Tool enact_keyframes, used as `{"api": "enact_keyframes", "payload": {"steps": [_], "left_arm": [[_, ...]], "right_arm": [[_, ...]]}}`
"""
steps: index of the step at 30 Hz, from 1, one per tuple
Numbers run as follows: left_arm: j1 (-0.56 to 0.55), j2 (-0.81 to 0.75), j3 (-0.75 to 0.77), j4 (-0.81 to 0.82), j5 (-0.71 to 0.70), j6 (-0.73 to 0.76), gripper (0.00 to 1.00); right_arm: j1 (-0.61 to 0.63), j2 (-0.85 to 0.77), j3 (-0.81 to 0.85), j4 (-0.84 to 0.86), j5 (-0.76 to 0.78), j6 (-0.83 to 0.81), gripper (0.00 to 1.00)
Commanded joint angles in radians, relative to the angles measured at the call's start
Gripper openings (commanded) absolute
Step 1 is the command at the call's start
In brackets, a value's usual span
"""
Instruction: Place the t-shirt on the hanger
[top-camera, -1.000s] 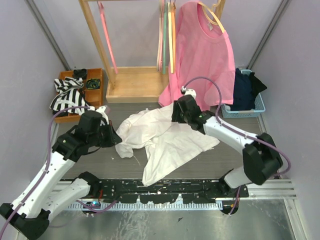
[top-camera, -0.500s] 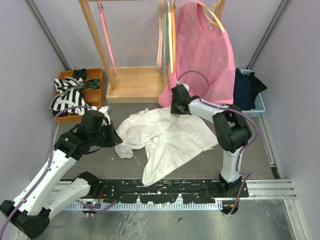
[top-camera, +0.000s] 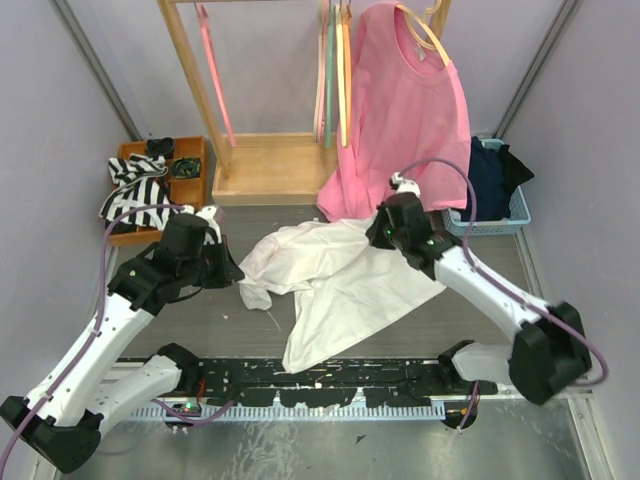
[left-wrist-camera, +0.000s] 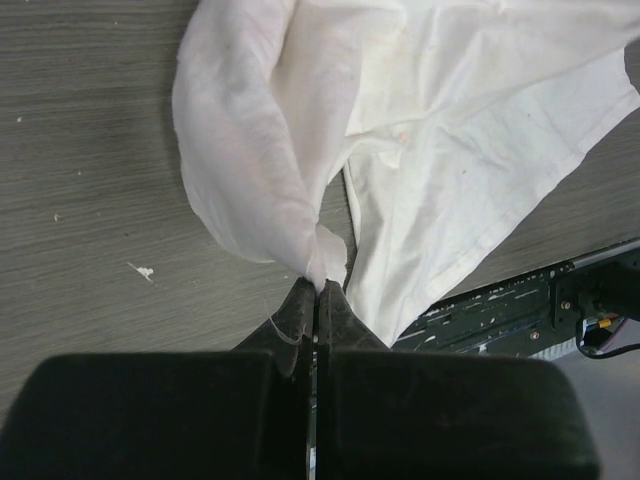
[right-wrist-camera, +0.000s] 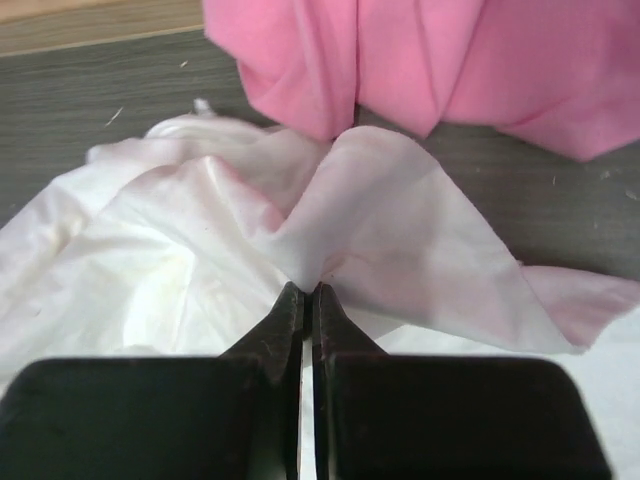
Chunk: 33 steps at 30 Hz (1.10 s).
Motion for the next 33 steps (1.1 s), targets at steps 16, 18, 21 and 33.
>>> {"api": "enact_keyframes", "payload": {"steps": [16, 18, 21, 33], "left_arm": [[0.003, 0.037, 0.055, 0.016, -0.021, 0.038, 0.0], [0.003, 0.03, 0.041, 0.015, -0.024, 0.035, 0.0], [0.003, 0.03, 0.022, 0.009, -0.025, 0.028, 0.0], [0.003, 0.025, 0.016, -0.053, -0.036, 0.009, 0.49]], "right_arm": [[0.311, -0.614, -0.466, -0.239, -0.249, 0.472, 0.19], [0.33, -0.619, -0.44, -0.288, -0.246, 0.462, 0.4], [0.331, -0.623, -0.366, -0.345, -0.216, 0.429, 0.51], [0.167, -0.265, -0.008, -0.368, -0.021, 0.173, 0.55]]}}
